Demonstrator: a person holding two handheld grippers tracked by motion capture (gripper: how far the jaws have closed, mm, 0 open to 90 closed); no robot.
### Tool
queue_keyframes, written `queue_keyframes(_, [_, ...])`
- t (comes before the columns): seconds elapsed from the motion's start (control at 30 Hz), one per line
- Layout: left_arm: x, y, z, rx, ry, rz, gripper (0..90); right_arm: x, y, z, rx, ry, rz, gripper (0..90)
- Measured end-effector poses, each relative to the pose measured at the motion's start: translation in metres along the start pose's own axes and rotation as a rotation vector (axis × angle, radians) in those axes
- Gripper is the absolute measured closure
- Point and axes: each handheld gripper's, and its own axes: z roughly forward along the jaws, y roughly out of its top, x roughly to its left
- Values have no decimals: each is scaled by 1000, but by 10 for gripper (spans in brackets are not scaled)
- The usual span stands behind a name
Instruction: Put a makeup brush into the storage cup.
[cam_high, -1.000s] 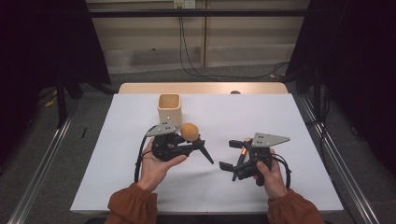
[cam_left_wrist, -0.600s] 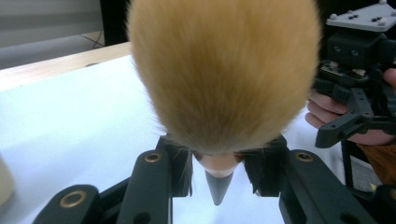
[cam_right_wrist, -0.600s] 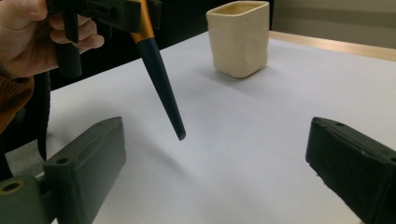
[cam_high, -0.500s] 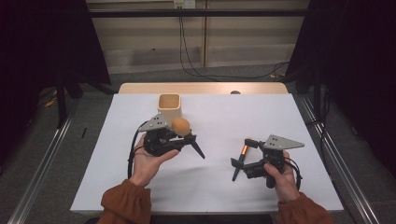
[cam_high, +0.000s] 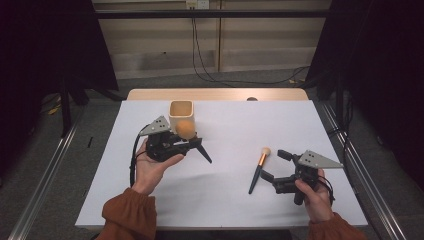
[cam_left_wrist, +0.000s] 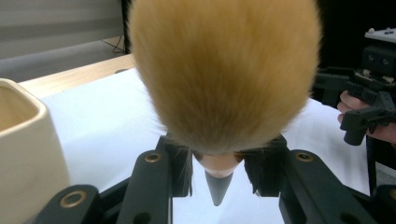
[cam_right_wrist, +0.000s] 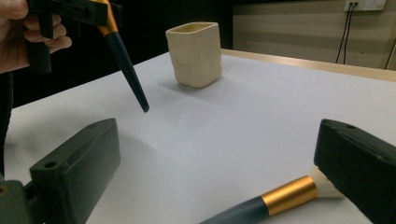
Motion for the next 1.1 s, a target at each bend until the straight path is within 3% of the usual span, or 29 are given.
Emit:
queue_keyframes(0.37, [13, 10, -8, 12, 40, 9, 655, -4, -8, -16, -21, -60, -20, 3])
queue_keyframes(0.8, [32, 25, -22, -18, 91, 1, 655, -6, -17, -30, -22, -137, -7, 3])
queue_keyframes(1.1, [48, 42, -28, 14, 122, 18, 655, -6, -23, -37, -28, -177, -10, 2])
